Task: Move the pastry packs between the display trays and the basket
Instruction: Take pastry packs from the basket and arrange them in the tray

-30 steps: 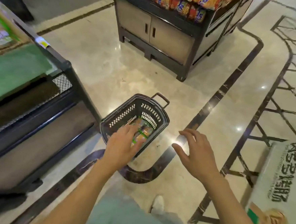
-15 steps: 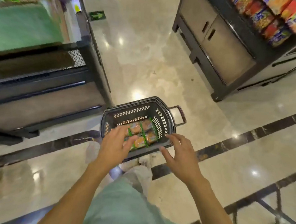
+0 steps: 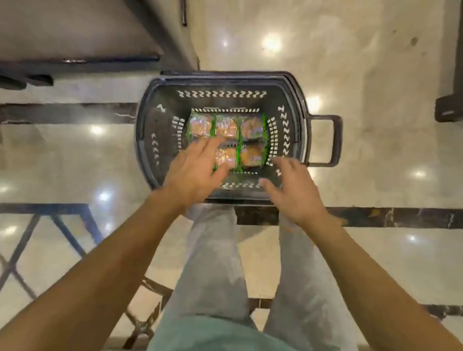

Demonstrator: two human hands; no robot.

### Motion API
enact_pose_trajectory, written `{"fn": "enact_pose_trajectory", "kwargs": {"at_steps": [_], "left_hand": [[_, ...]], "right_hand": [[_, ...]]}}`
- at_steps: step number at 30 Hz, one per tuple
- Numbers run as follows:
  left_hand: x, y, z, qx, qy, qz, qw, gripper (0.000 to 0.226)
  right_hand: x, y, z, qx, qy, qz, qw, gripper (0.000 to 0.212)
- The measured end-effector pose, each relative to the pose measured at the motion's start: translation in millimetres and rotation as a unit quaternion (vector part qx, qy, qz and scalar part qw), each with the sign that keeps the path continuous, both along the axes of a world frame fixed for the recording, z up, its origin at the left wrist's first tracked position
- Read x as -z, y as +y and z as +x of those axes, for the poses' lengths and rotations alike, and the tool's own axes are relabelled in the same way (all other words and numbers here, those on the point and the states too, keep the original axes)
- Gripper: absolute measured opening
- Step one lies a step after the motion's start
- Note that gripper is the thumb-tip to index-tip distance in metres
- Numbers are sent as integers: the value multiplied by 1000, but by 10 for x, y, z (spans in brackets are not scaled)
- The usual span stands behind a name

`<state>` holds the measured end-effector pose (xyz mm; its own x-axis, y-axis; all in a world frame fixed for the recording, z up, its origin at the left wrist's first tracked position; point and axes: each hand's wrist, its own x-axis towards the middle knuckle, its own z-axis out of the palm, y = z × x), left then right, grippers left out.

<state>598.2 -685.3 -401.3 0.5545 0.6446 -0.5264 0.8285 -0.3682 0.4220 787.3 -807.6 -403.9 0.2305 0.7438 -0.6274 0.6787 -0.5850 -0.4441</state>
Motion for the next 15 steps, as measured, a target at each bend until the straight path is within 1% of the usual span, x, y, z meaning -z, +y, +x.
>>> {"fn": "enact_pose_trajectory", "kwargs": {"at_steps": [2,4,6,9,12,15], "left_hand": [[604,35,100,-22,23,-11,999,54],[1258,83,164,-37,40,-17,998,55],[1900,125,171,-57,58,-25,996,55],[2786,188,77,-57,54,-30,996,57],[3436,226,-74,-43,53,-40,997,60],[3853,272,-206,-59,54,-59,995,60]], "right_hand": [[701,246,152,-22,26,-19,999,58],[1471,478,285,-35,31,-36,998,58],[2225,638,330,-10,27,-61,998,58],[3226,733,218,51,11,-86,995,52],[3974,680,30,36,-2,-103,994,51],[4444,680,-85,-27,-36,-122,992,54]]}}
